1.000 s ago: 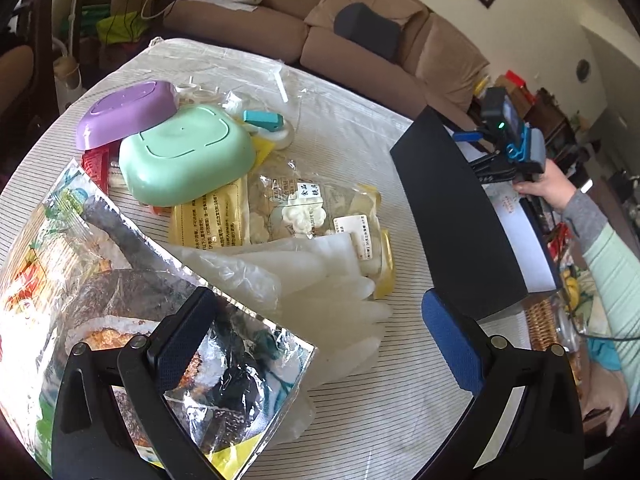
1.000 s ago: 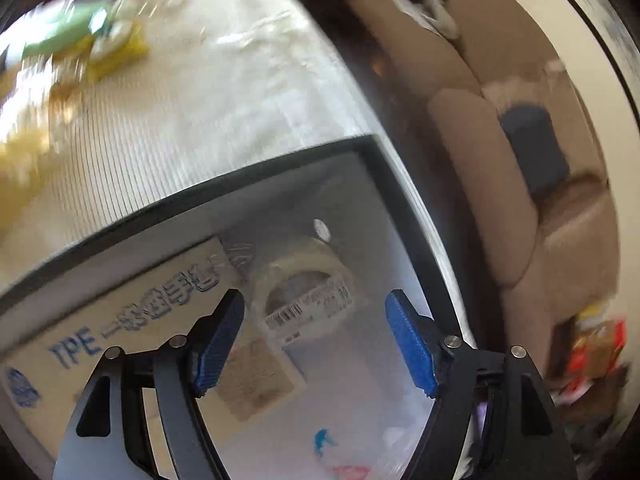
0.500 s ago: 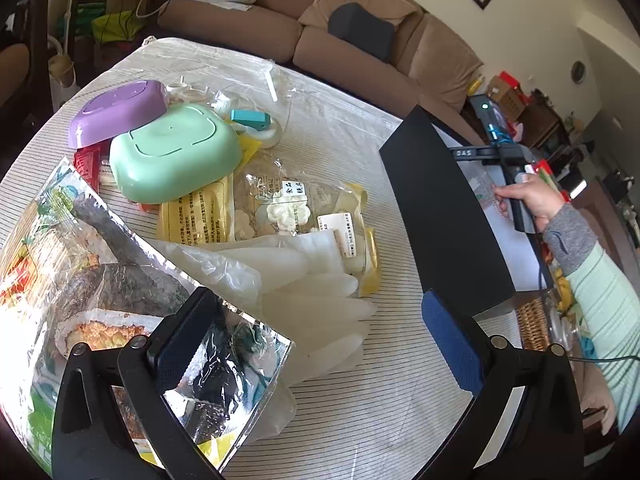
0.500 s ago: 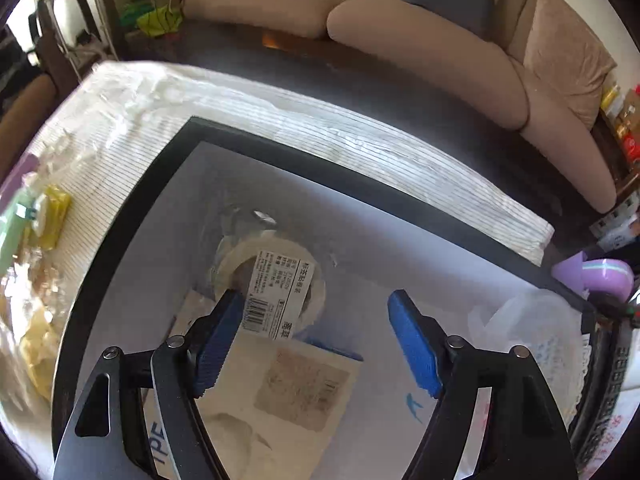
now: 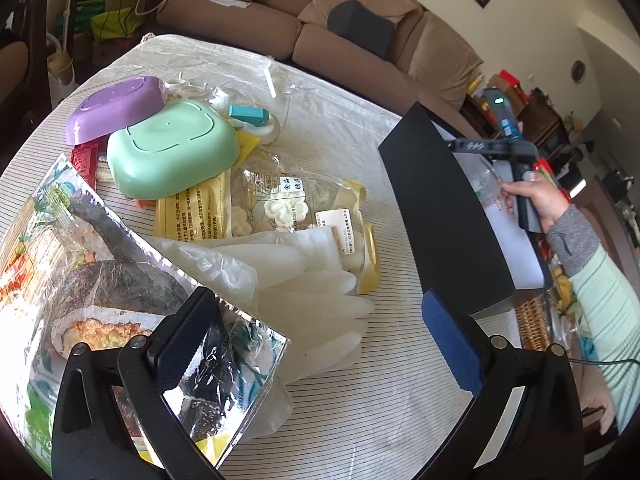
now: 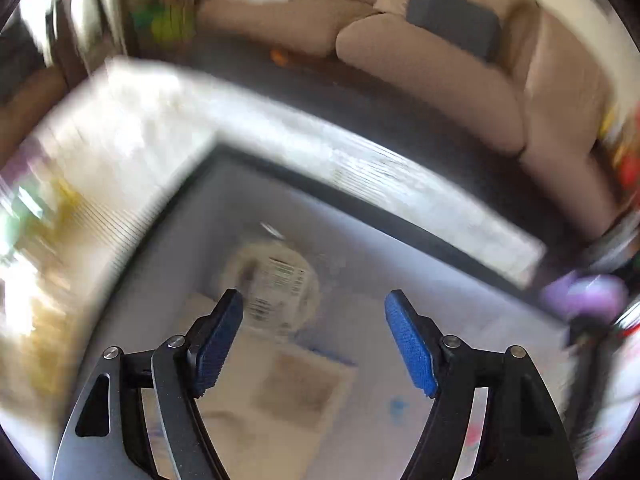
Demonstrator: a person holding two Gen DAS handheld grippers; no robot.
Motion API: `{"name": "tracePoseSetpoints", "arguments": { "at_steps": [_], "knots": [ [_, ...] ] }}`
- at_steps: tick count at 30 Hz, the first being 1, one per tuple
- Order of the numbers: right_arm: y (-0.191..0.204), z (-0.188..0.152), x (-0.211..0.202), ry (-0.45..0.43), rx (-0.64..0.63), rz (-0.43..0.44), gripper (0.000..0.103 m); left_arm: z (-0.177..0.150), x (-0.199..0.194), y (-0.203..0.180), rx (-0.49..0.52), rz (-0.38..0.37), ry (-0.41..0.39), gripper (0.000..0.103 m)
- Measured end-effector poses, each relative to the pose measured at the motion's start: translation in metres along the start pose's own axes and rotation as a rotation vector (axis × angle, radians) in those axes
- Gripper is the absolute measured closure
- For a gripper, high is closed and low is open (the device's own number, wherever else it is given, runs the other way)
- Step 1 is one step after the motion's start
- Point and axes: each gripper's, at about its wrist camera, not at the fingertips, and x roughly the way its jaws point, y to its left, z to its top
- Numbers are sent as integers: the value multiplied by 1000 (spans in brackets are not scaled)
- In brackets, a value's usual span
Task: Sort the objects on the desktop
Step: 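Withdraw the right gripper from the black box back to the pile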
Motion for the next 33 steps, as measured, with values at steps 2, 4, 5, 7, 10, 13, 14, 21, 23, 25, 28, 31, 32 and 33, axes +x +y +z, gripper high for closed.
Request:
{"name": "tracePoseSetpoints", "arguments": {
  "at_steps": [2, 4, 5, 7, 10, 13, 14, 21, 23, 25, 28, 31, 32, 33],
  "knots": [
    [-14, -2, -16, -58, 92, 131, 26, 0, 0, -1, -2, -9, 0, 0],
    [-19, 0, -21, -96, 150, 219, 26, -1, 0, -4, 1, -13, -1, 0],
    [-17, 4, -17, -101, 153, 232, 26, -2, 0, -5, 4, -13, -1, 0],
    [-7, 7, -4, -78, 137, 226, 26, -2, 0, -9, 14, -16, -2, 0],
    [-1, 5, 19, -19, 155, 220, 36, -2, 0, -12, 29, -12, -1, 0],
    [-17, -5, 38, -16, 257, 294, 36, -2, 1, -12, 32, -16, 2, 0],
    [-18, -7, 38, -21, 257, 292, 38, -2, 1, -11, 29, -20, 2, 0],
    [12, 2, -10, -120, 128, 124, 37, 1, -2, -3, -16, -48, -2, 0],
    [27, 8, -39, -198, 104, 173, 36, 2, -4, 1, -33, -48, -12, 0],
    [55, 13, -66, -250, 47, 241, 28, 4, -7, 4, -45, -46, -27, 0],
    [113, 22, -88, -266, -74, 274, 23, 8, -10, 11, -68, -45, -57, 0],
    [168, 33, -77, -216, -151, 298, 23, 12, -17, 12, -44, 31, -97, 0],
    [184, 35, -68, -192, -163, 293, 23, 14, -18, 11, -23, 69, -111, 0],
    [199, 36, -56, -164, -166, 297, 23, 18, -18, 8, 9, 110, -130, 0]
  ]
}}
